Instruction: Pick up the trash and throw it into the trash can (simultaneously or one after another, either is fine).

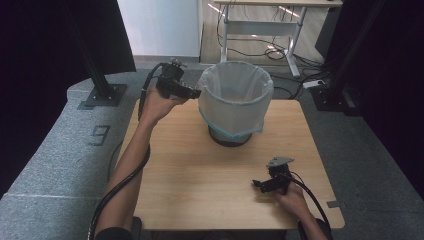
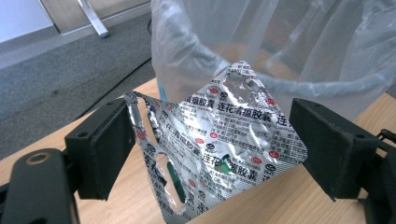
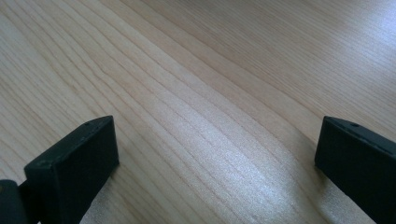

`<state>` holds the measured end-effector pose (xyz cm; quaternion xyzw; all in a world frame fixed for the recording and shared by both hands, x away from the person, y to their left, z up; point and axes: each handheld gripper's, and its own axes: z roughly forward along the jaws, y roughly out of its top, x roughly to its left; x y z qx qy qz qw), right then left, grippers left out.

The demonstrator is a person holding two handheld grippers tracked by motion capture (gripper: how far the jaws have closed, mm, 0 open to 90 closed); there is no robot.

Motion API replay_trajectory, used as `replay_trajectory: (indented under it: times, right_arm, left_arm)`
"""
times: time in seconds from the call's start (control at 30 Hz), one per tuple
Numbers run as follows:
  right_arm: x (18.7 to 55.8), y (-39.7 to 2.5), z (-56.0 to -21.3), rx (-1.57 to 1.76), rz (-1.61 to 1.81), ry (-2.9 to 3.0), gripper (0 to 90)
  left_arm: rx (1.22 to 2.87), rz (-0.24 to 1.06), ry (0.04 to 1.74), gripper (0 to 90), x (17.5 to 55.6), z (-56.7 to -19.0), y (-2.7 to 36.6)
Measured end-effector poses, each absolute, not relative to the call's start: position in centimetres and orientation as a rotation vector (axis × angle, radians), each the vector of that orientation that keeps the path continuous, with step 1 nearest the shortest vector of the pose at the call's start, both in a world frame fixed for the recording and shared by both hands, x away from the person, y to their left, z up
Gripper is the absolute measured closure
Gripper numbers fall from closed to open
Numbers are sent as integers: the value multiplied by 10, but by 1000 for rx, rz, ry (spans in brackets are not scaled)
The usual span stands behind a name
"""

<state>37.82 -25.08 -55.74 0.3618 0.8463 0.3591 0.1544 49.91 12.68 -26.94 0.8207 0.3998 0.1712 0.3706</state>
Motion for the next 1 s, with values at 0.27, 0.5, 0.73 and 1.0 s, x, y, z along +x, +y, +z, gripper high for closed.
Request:
replay_trajectory:
  times: [0.27,0.5,0.73,1.0]
  right_arm:
    - [378,-251,-557,1039,1029,2426,0]
    - [378,-251,-557,1040,1029,2426,0]
    - [378,-251,-557,1039,1029,2426,0]
    - [378,-251,-557,1040,1029,2424,0]
  left_arm:
    - [2098,425,992,160,501,-258,114]
    - [2092,419,971,160,505,-249,101]
    - [2105,419,943,160,509,-243,86]
    - [2115,413,920,160,515,-239,69]
